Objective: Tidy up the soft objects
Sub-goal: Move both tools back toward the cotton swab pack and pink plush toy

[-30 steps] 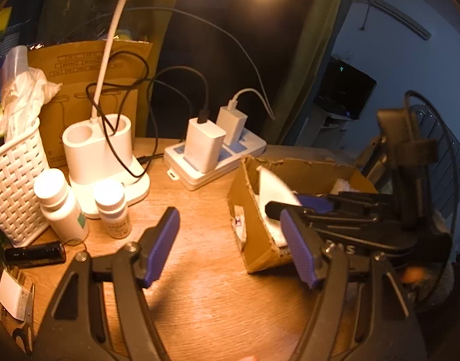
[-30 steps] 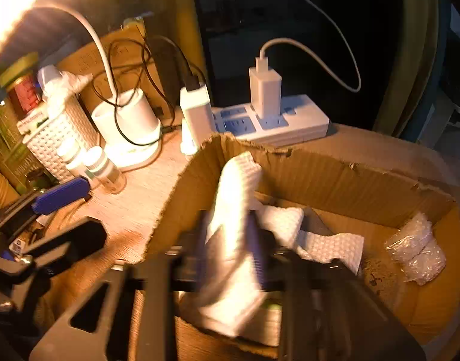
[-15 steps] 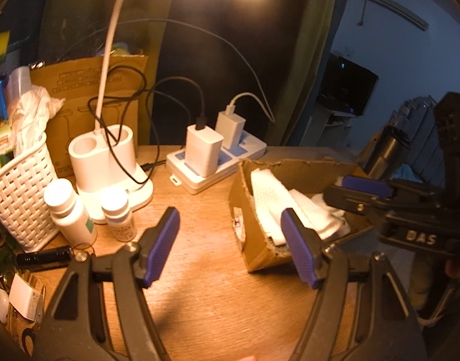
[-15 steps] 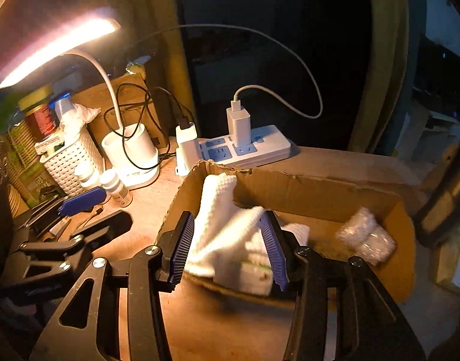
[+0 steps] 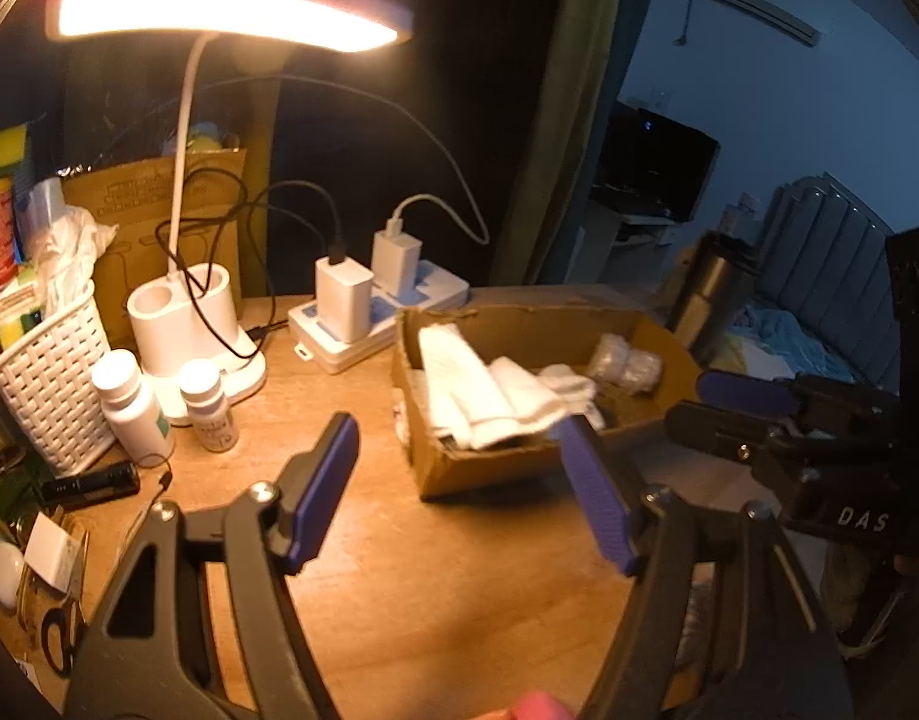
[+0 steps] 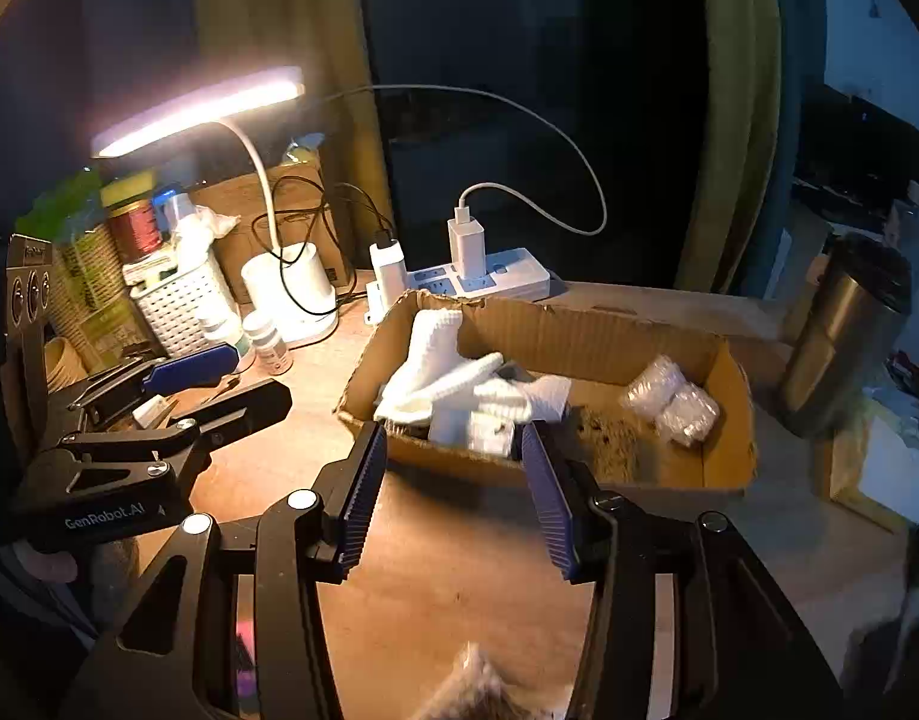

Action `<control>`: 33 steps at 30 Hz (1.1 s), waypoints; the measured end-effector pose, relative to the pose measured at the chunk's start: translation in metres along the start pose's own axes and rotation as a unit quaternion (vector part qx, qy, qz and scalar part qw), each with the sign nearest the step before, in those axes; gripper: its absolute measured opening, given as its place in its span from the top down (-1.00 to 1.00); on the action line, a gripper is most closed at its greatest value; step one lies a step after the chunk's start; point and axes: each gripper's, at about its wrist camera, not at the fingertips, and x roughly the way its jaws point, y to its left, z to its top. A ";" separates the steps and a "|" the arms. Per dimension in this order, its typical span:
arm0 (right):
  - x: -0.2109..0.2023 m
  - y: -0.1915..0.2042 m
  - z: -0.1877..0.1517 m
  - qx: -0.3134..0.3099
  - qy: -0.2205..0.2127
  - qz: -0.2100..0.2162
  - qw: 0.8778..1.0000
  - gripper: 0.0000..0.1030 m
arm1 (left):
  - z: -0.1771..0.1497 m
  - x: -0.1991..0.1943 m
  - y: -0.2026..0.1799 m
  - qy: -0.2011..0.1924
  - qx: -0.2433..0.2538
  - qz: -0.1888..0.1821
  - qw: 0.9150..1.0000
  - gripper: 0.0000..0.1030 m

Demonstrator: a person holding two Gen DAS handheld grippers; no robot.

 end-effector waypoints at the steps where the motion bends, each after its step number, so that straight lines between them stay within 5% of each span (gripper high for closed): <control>1: -0.005 0.000 -0.003 0.000 -0.002 0.000 1.000 0.03 | -0.002 -0.003 -0.003 0.000 0.001 0.000 1.000 -0.38; 18: -0.061 -0.005 -0.055 0.012 -0.021 -0.003 1.000 0.03 | -0.038 -0.047 -0.040 0.008 0.032 0.003 0.999 -0.38; 33: -0.076 -0.018 -0.116 0.046 -0.006 -0.015 0.999 -0.04 | -0.098 -0.049 -0.047 0.066 0.043 0.011 0.997 -0.38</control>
